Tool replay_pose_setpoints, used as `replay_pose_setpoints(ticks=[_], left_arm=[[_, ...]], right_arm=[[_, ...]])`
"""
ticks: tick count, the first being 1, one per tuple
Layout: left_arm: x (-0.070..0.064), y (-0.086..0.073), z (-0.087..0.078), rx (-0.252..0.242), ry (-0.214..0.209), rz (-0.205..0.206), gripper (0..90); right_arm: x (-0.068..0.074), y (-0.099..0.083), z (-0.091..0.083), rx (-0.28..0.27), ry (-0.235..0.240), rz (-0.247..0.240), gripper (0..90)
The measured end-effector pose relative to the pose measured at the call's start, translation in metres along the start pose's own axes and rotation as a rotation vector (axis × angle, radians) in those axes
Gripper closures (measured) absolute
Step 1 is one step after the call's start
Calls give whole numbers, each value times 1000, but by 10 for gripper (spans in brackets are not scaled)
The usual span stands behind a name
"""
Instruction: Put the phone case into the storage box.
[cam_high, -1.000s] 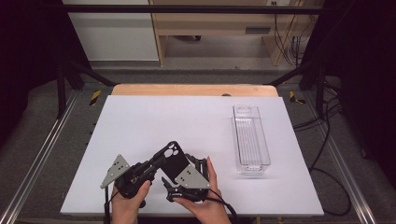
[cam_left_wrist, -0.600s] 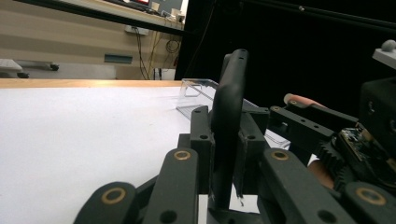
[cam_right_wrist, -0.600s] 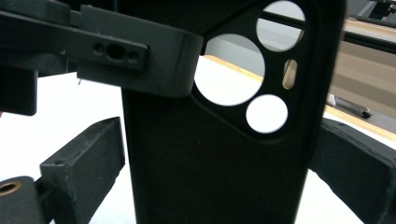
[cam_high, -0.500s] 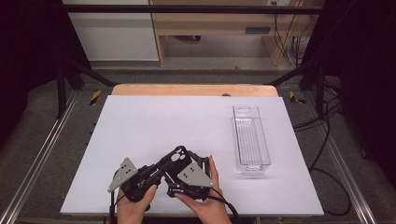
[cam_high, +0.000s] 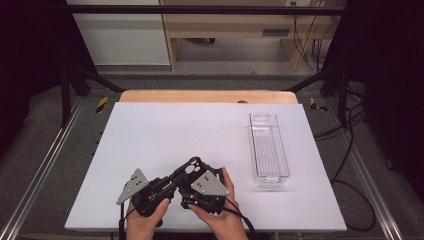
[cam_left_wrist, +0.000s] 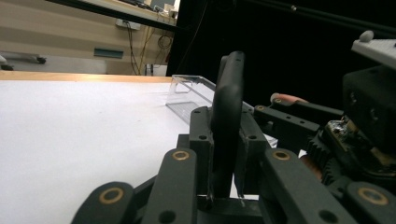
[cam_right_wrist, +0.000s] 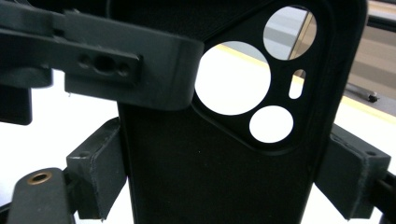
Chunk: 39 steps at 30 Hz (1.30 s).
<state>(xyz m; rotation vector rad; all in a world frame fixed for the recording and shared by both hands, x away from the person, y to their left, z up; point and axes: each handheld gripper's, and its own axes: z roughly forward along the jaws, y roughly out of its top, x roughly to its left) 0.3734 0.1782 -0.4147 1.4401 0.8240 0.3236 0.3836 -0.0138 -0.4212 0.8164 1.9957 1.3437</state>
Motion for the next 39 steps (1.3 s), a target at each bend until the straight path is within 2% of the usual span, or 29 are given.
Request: replay_pose_setpoints(ticks=[2,5,11,17,19,23,26,30,34,39], left_arm=[[0,4,-3,-20,12,1,712],[3,13,-10,-51,26,17,664],[12,23,-20,-89,119,60,539],[26,22,-24,-71,225,89,411],[32,20,-25,-51,275,118,350],[46,15,-28,-25,340,152,273],[56,13,-30,17,373,177,204],[68,10,-34,43,407,204,156],[82,10,-42,46,435,197,133],[97,8,-62,52,479,202,123]], right_arm=[[-3,-1,0,9,-9,14,144],[-14,-3,0,19,-28,57,144],[-33,-5,-4,10,-57,100,144],[-47,-8,-8,-12,-56,141,144],[-50,-8,-9,-14,-61,149,144],[-54,-10,-11,-18,-58,157,144],[-56,-10,-12,-20,-53,168,144],[-58,-12,-12,-16,-53,177,144],[-61,-12,-14,-18,-53,182,144],[-69,-8,-14,-21,-47,196,144]])
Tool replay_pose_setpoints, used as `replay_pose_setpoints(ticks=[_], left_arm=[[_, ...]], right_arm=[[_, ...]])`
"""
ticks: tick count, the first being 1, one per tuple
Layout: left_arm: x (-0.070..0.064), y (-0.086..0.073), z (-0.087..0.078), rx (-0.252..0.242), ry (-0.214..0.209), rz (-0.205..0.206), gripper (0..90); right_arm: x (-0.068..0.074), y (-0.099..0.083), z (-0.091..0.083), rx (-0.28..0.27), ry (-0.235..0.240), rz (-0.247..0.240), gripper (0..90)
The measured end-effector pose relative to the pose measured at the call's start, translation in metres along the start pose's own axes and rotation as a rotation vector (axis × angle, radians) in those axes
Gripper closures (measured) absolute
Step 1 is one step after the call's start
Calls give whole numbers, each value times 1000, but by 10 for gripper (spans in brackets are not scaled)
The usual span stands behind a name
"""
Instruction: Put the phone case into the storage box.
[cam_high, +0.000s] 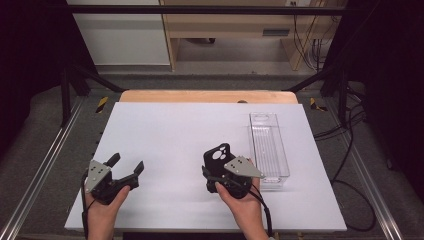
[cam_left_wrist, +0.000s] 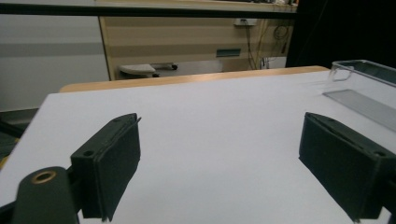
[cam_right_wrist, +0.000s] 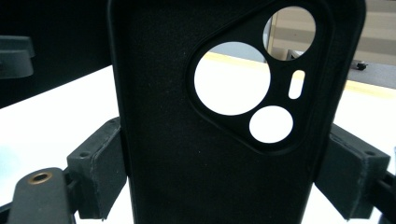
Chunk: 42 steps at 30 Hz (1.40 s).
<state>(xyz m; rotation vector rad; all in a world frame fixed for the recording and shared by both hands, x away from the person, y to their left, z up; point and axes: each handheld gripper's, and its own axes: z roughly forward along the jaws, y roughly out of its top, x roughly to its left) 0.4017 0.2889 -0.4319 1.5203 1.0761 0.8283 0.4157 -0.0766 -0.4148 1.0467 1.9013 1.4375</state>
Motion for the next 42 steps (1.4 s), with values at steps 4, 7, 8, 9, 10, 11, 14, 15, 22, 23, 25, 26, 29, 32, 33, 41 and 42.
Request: replay_pose_setpoints(ticks=[4,7,8,9,10,11,14,15,22,23,25,26,29,32,33,41,42], left_arm=[[14,-8,-12,14,-21,26,79],[23,-11,-19,-3,-31,-26,62],[24,-11,-20,-5,-31,-34,62],[26,-12,-21,-7,-32,-42,62],[27,-13,-21,-10,-29,-48,62],[28,-13,-20,-11,-27,-52,62],[31,-16,-19,-5,-22,-45,59],[31,-17,-18,-6,-19,-46,59],[36,-20,-19,-8,-7,-64,58],[36,-20,-18,-8,-5,-65,58],[36,-21,-18,-9,-3,-59,58],[36,-21,-17,-8,-4,-56,58],[34,-21,-16,-4,-10,-50,58],[34,-21,-16,-1,-15,-50,58],[34,-21,-16,-3,-13,-50,58],[37,-22,-17,-7,-10,-56,58],[36,-22,-17,-7,-11,-56,58]], right_arm=[[-9,8,1,-4,-12,-9,144],[-20,16,4,-6,-18,16,144],[-24,18,4,-6,-14,35,144],[-26,21,5,-5,-14,46,144],[-31,25,6,-1,-19,54,144],[-35,28,7,-2,-22,61,144],[-46,40,8,-11,-40,71,144],[-50,45,8,-15,-45,77,144],[-79,70,15,-52,-122,78,144],[-84,73,17,-56,-134,80,144],[-93,78,20,-58,-157,84,144],[-98,81,21,-62,-166,84,144],[-110,88,22,-71,-201,76,144],[-120,94,22,-80,-229,68,144],[-123,96,22,-83,-237,66,143],[-150,102,24,-101,-302,93,143],[-153,102,25,-103,-310,95,143]])
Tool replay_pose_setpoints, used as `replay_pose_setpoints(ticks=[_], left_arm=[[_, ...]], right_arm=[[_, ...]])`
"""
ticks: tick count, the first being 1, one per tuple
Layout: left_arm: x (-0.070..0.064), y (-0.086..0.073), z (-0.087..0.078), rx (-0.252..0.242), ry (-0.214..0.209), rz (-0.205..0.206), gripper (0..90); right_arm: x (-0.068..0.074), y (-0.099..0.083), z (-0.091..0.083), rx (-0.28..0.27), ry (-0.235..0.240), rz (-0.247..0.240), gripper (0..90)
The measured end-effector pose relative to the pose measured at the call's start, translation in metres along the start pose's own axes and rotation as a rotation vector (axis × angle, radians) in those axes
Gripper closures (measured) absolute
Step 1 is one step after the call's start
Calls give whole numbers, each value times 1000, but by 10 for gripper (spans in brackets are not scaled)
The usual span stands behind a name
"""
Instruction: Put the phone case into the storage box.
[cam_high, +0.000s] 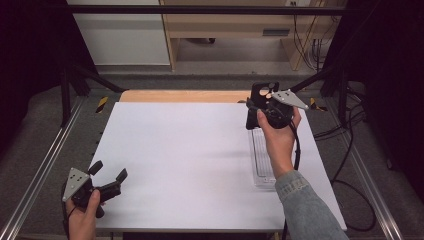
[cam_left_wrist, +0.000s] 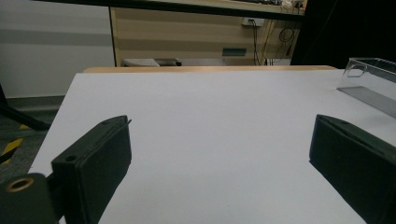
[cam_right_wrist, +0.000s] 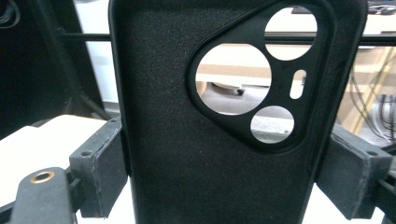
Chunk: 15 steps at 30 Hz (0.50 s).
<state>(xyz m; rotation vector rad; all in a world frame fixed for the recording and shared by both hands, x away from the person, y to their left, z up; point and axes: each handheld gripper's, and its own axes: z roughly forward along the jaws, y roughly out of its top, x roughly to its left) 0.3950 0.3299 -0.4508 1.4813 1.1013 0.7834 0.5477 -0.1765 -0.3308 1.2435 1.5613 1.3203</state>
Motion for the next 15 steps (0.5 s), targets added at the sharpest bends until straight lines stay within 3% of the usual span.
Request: replay_pose_setpoints(ticks=[15], left_arm=[[-4,0,3,7,-15,20,57]], right_arm=[[-29,4,24,-18,-91,46,142]])
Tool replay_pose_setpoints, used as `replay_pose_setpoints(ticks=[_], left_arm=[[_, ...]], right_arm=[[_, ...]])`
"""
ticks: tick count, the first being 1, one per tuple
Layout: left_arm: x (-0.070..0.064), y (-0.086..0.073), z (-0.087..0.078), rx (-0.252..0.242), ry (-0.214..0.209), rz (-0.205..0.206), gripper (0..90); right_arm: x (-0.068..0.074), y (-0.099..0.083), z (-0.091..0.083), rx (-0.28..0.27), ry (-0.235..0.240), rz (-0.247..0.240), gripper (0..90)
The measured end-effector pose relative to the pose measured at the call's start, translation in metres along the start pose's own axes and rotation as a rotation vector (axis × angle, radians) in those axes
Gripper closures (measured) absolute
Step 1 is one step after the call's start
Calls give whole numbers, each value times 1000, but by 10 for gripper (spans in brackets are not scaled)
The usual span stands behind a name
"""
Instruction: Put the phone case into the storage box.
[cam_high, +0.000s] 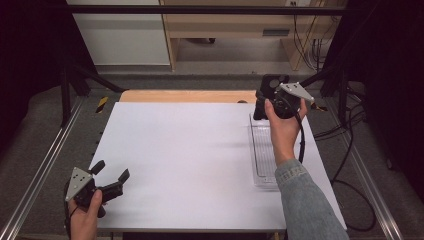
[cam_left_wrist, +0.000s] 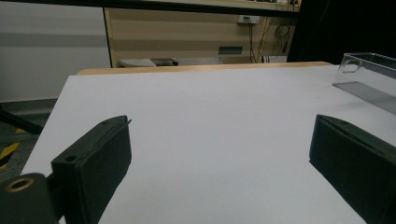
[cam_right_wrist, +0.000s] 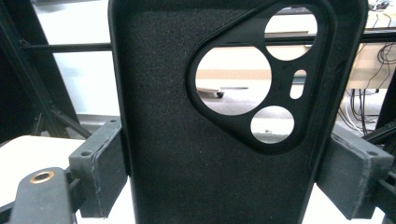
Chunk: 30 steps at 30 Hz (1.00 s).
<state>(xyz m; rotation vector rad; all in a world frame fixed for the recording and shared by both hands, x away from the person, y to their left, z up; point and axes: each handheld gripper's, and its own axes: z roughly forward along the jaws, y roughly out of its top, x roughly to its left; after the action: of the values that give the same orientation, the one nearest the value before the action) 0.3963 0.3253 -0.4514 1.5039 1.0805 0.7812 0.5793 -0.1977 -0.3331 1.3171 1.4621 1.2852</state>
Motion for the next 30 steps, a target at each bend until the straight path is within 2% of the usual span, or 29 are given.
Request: replay_pose_setpoints(ticks=[8,21,30], left_arm=[[0,0,1,3,-1,2,58],[1,-1,0,4,-5,-5,58],[1,-1,1,7,-10,-5,58]], right_arm=[[-3,-6,13,8,-23,-4,141],[-12,-17,31,18,-53,40,139],[-13,-24,38,34,-58,26,138]])
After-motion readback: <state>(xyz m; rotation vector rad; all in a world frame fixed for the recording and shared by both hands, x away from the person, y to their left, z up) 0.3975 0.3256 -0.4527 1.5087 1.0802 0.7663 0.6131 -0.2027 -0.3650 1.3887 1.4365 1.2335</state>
